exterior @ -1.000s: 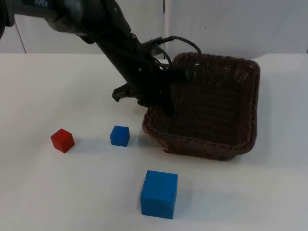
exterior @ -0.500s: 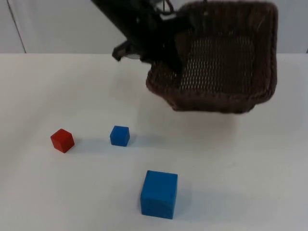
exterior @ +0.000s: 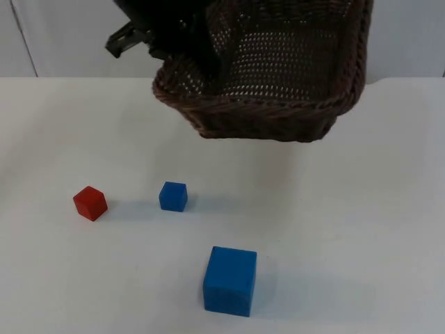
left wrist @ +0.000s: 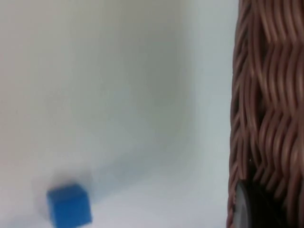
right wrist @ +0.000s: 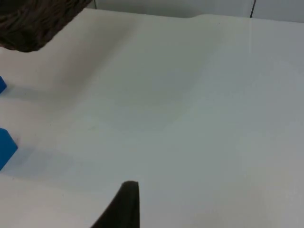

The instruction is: Pick up the basket with the left hand and place the largest block into the basket with the right hand.

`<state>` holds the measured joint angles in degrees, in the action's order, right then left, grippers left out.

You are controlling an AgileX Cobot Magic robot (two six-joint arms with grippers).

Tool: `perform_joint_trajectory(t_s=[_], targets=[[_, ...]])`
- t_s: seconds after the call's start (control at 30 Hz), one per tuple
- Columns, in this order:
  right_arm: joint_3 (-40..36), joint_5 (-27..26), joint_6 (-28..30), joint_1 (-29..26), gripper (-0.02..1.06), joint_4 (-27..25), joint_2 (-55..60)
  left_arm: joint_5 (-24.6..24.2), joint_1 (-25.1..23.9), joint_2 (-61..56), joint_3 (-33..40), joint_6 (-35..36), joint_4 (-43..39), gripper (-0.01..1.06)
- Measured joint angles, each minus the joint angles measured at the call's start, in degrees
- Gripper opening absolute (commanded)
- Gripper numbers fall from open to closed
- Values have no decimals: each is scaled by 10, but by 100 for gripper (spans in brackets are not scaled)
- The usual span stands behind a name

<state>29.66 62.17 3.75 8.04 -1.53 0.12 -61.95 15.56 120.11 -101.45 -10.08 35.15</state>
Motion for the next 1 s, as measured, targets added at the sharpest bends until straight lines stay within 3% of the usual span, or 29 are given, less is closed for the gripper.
perform_joint_trajectory(t_s=[0.33,1.0], targets=[[0,0,0,0,105,0,0,26,-45,-108,150,-30,-4,0],[0,0,0,0,105,0,0,62,-215,-377,498,-68,-26,0]])
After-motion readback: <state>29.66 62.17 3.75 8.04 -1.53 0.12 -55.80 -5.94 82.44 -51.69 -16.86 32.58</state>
